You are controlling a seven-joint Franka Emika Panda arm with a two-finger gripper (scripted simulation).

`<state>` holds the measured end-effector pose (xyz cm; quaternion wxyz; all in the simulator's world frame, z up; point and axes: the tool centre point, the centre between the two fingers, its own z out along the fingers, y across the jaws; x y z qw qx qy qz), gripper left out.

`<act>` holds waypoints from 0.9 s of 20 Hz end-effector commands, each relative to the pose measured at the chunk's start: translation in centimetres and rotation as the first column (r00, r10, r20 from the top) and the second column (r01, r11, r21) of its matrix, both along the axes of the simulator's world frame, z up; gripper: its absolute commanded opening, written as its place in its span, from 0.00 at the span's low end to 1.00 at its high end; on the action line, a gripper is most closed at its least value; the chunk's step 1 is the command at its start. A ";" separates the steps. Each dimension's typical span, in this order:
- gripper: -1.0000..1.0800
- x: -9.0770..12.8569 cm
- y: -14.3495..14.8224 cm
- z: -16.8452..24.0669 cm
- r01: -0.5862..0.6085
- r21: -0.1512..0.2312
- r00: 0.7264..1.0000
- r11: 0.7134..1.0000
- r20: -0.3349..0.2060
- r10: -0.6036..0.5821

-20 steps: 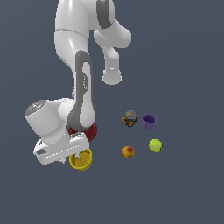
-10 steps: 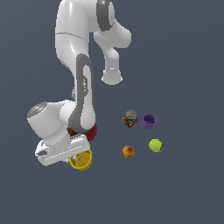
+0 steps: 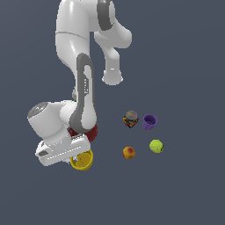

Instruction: Pick up a designated object from a clutter of objects.

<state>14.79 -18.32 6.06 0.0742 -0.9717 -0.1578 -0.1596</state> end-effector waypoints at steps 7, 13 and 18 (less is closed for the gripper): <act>0.00 -0.9 1.7 2.5 0.000 -0.001 1.000 1.000 0.002 0.000; 0.00 -2.2 4.2 6.0 0.000 -0.001 1.000 1.000 0.002 0.000; 0.00 -3.7 7.0 9.9 0.000 -0.001 1.000 1.000 0.002 0.000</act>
